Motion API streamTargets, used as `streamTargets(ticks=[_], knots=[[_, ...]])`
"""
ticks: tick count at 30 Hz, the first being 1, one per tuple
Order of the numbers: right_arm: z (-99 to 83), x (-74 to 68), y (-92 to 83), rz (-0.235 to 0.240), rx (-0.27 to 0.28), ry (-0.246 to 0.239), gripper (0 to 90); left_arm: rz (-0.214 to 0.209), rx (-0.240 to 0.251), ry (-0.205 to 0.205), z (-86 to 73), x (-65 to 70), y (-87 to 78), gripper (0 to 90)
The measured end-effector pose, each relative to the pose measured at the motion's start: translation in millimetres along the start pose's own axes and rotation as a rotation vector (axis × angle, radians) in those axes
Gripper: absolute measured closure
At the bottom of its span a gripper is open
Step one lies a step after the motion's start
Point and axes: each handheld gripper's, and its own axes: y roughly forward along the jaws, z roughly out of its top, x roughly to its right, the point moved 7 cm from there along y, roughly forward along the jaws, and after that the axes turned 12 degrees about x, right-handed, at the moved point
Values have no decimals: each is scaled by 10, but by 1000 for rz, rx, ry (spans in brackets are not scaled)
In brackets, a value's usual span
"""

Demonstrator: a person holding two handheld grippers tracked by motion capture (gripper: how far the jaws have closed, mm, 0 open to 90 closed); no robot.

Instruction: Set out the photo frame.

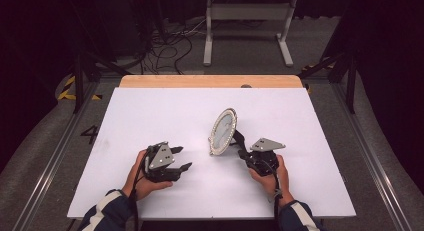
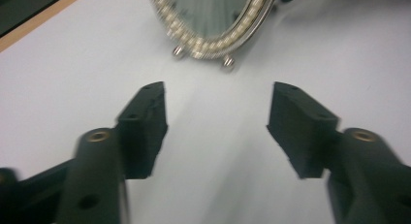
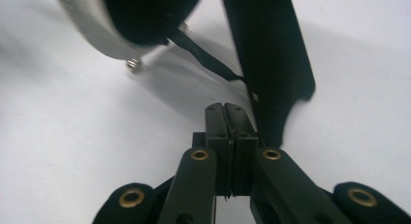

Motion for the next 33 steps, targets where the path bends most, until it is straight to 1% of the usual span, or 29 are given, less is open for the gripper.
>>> streamTargets(ticks=[1,2,3,4,5,7,8,9,10,12,13,14,15,16,17,18,20,22,23,24,25,27,28,30,33], knots=[[22,-37,-9,2,10,-7,848,13,0,-13,-45,-13,-65,344],[47,-90,-18,7,21,-21,805,23,0,-19,-77,-22,-111,322],[64,-132,-25,12,29,-30,781,27,0,-22,-102,-23,-143,305],[74,-165,-28,18,35,-32,755,37,-8,-22,-145,-19,-192,294],[90,-225,-28,36,39,-33,714,42,-16,-19,-169,-14,-221,280],[114,-312,-17,43,48,-45,658,54,-28,-19,-216,-5,-311,258],[125,-350,-8,49,49,-38,627,60,-26,-21,-229,-9,-350,249],[125,-350,-8,49,49,-38,627,60,-26,-21,-229,-9,-350,243],[140,-379,4,52,55,-31,596,67,-20,-35,-246,-13,-402,243],[194,-416,32,40,71,-18,559,78,-16,-66,-290,-17,-484,224],[240,-430,73,32,99,3,529,88,-24,-65,-333,-13,-545,220],[240,-430,73,32,99,3,529,88,-24,-65,-333,-13,-545,220],[240,-430,97,21,100,-2,519,102,-27,-62,-365,-12,-602,220],[210,-432,157,-4,81,1,511,108,-21,-65,-378,-16,-641,220],[193,-433,191,-8,76,14,495,110,-18,-72,-387,-15,-667,218],[197,-431,205,-12,84,24,489,112,-16,-77,-398,-15,-687,215],[230,-436,216,-17,106,26,489,114,-18,-87,-422,-16,-710,212],[264,-456,229,-19,129,14,487,112,-25,-95,-439,-16,-698,207],[271,-468,238,-13,132,13,487,111,-34,-85,-447,-19,-689,203],[282,-478,255,-13,138,7,488,108,-32,-92,-450,-8,-680,203],[289,-481,261,-15,143,5,490,103,-42,-84,-458,-3,-668,203],[317,-463,274,-25,157,-5,499,102,-53,-81,-472,9,-655,198],[322,-443,282,-32,159,-1,496,97,-54,-80,-476,10,-648,199],[327,-418,297,-25,166,26,491,98,-59,-82,-488,10,-635,196],[340,-415,305,-26,164,25,492,98,-70,-79,-502,16,-623,193]])
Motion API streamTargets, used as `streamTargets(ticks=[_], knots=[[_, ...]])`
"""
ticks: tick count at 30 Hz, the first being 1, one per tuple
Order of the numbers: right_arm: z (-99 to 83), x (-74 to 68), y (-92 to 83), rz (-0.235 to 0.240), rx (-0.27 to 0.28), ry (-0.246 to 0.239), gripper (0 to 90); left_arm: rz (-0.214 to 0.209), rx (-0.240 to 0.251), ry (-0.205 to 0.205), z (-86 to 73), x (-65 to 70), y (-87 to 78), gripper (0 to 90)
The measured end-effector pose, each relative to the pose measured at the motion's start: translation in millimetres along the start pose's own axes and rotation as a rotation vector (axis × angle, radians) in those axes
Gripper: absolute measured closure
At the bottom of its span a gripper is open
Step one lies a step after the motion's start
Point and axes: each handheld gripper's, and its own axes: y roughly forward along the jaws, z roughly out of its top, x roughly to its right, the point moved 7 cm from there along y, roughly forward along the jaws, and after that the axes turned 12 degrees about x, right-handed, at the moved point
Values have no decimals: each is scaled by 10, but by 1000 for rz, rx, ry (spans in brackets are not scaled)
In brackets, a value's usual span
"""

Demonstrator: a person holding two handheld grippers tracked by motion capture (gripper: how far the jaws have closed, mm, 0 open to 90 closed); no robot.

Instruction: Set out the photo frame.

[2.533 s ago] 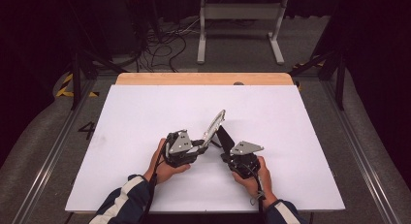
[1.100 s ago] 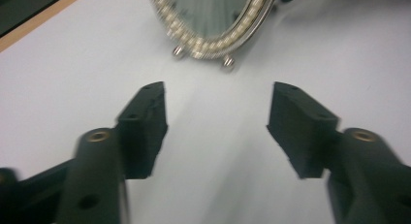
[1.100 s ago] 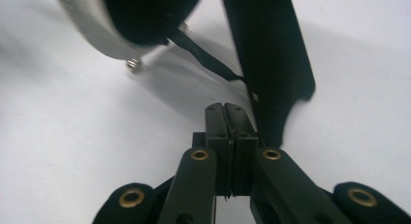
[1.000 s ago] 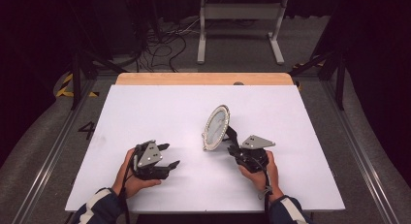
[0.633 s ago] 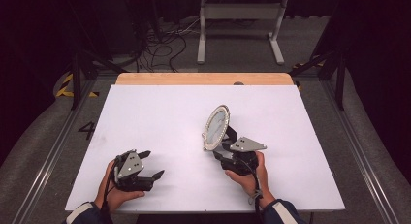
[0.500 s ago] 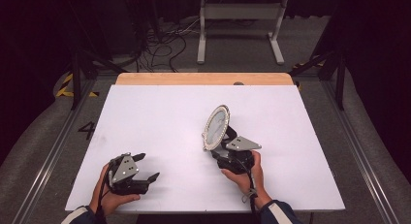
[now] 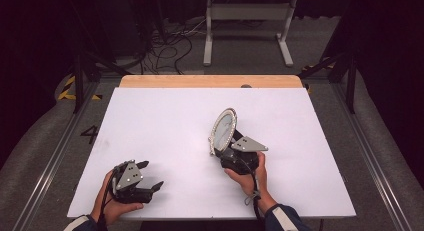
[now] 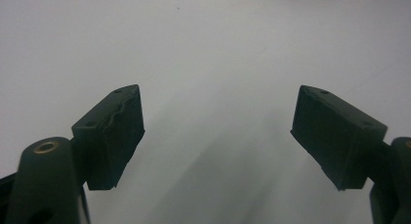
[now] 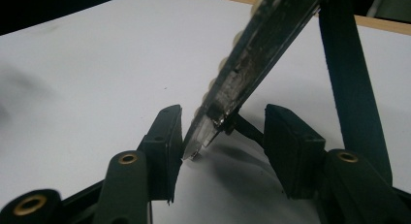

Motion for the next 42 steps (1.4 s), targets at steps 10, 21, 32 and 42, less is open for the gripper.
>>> streamTargets(ticks=[10,21,32,42], knots=[[89,11,64,6,21,94,558,18,-6,-3,-37,4,-44,184],[79,52,35,32,-5,123,622,17,-10,-5,-41,18,-45,195],[91,149,-35,66,-37,144,694,8,-10,-6,-35,30,-52,194],[63,161,13,41,-37,151,589,7,-4,-5,-14,34,-37,189]])
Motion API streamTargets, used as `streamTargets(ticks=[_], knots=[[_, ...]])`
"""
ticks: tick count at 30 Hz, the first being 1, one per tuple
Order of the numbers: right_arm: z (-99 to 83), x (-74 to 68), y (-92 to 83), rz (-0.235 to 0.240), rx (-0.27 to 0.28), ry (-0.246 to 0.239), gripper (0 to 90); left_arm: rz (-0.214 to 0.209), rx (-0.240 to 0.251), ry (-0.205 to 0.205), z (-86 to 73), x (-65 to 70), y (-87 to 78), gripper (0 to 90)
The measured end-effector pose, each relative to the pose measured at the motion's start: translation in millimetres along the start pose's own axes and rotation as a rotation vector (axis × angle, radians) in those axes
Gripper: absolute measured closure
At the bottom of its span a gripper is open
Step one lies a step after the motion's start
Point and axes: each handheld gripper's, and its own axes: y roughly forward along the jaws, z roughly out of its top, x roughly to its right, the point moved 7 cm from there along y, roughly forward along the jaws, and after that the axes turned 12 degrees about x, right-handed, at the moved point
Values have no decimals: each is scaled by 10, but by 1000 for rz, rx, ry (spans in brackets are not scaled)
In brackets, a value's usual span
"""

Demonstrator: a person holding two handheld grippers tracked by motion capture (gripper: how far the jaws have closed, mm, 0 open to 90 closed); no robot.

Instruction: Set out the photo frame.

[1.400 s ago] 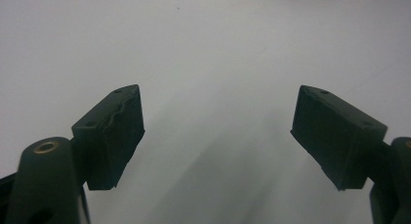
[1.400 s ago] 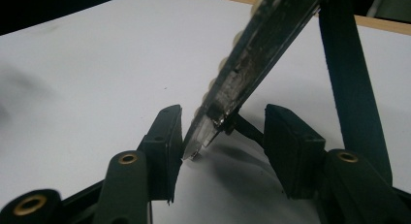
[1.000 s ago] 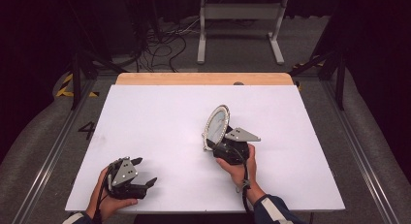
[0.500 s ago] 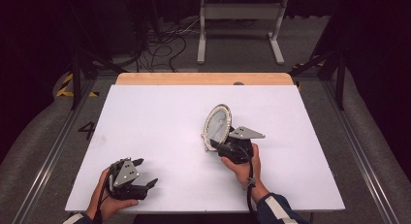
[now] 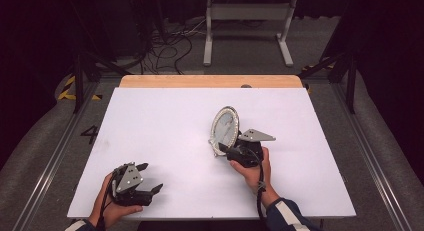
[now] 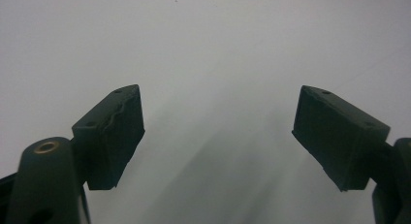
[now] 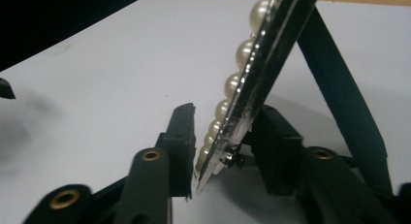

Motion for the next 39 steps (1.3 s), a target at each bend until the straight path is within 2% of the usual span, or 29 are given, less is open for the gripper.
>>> streamTargets(ticks=[4,7,8,14,18,21,27,31,34,37,39], knots=[[-51,-3,100,-14,11,34,590,-5,1,-1,15,10,23,186],[-76,-13,143,-8,18,51,671,-9,-2,-2,23,17,47,185],[-81,-11,148,-8,17,59,673,-10,-2,-3,28,21,60,184],[-90,3,133,8,-4,59,709,-4,6,-12,103,8,174,183],[-89,23,101,42,-38,59,725,-23,11,-19,157,8,269,178],[-88,29,91,53,-44,59,732,-40,13,-17,210,14,349,173],[-82,57,27,116,-108,51,770,-76,36,-21,377,1,513,173],[-84,67,-4,141,-126,49,780,-94,45,-14,482,-13,649,173],[-88,70,-22,145,-129,52,777,-110,51,-17,567,-20,783,173],[-81,84,-44,114,-107,37,657,-132,60,-16,645,-28,915,171],[-74,101,-70,90,-85,27,633,-141,62,-9,691,-38,1001,171]])
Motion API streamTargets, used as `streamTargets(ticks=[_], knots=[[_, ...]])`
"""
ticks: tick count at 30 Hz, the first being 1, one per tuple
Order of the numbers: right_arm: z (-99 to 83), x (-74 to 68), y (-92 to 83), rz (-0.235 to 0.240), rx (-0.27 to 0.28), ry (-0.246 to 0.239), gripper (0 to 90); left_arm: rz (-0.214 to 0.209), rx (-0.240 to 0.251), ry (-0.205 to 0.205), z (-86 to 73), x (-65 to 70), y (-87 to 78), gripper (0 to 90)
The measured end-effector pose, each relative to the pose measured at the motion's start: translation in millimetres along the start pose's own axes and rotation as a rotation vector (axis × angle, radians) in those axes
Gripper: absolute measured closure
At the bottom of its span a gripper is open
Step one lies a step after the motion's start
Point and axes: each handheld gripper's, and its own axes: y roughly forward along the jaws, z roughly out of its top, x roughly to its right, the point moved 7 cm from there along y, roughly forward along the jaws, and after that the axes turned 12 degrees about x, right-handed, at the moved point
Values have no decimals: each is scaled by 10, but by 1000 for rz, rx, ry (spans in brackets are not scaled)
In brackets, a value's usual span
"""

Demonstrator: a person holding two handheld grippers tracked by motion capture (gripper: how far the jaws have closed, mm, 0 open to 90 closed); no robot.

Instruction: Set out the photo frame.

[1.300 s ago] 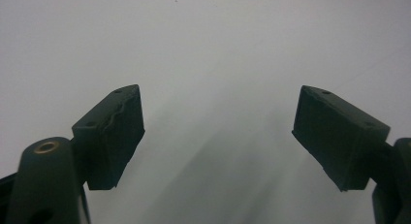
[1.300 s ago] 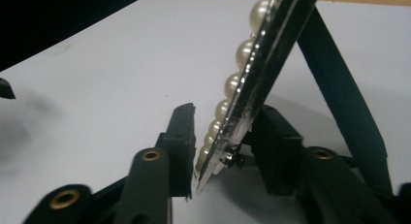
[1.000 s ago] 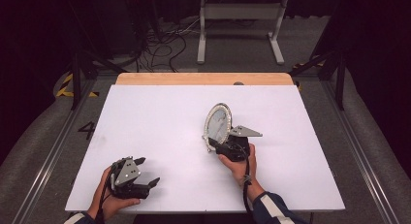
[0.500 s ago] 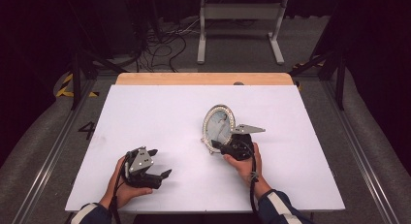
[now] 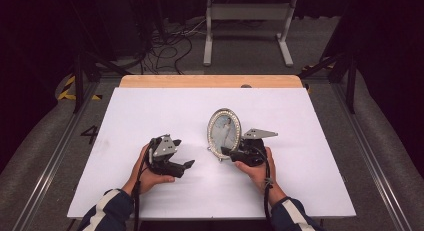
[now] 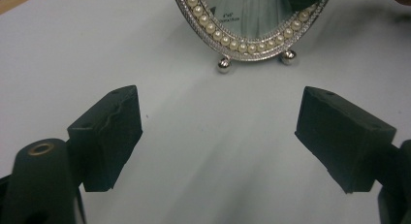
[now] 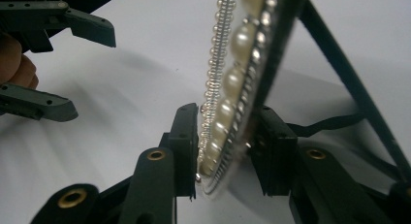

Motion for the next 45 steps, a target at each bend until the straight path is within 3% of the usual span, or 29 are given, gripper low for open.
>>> streamTargets(ticks=[4,7,12,18,21,23,26,31,33,36,37,40,45], knots=[[-1,-18,-70,-34,38,-16,611,-23,14,-10,109,-54,194,184],[17,-50,-162,-55,63,-69,611,-50,31,-24,185,-69,352,186],[66,-102,-339,-88,104,-133,701,-70,47,-46,257,-112,563,191],[77,-95,-449,-104,137,-119,743,-78,92,-78,346,-154,680,221],[117,-101,-482,-115,158,-108,755,-102,92,-103,343,-162,738,238],[136,-110,-480,-117,167,-106,761,-121,99,-127,340,-155,763,266],[141,-112,-470,-120,172,-107,761,-136,97,-129,334,-138,774,369],[144,-105,-478,-122,166,-110,763,-120,84,-133,308,-174,745,504],[146,-94,-477,-122,167,-107,761,-115,77,-125,303,-165,740,511],[144,-77,-476,-126,163,-103,763,-157,74,-120,292,-123,703,533],[139,-54,-477,-141,157,-104,765,-154,66,-117,283,-112,695,530],[144,-28,-490,-138,162,-93,765,-181,68,-145,255,-110,660,543],[153,-18,-476,-143,163,-93,765,-181,38,-109,228,-91,648,545]])
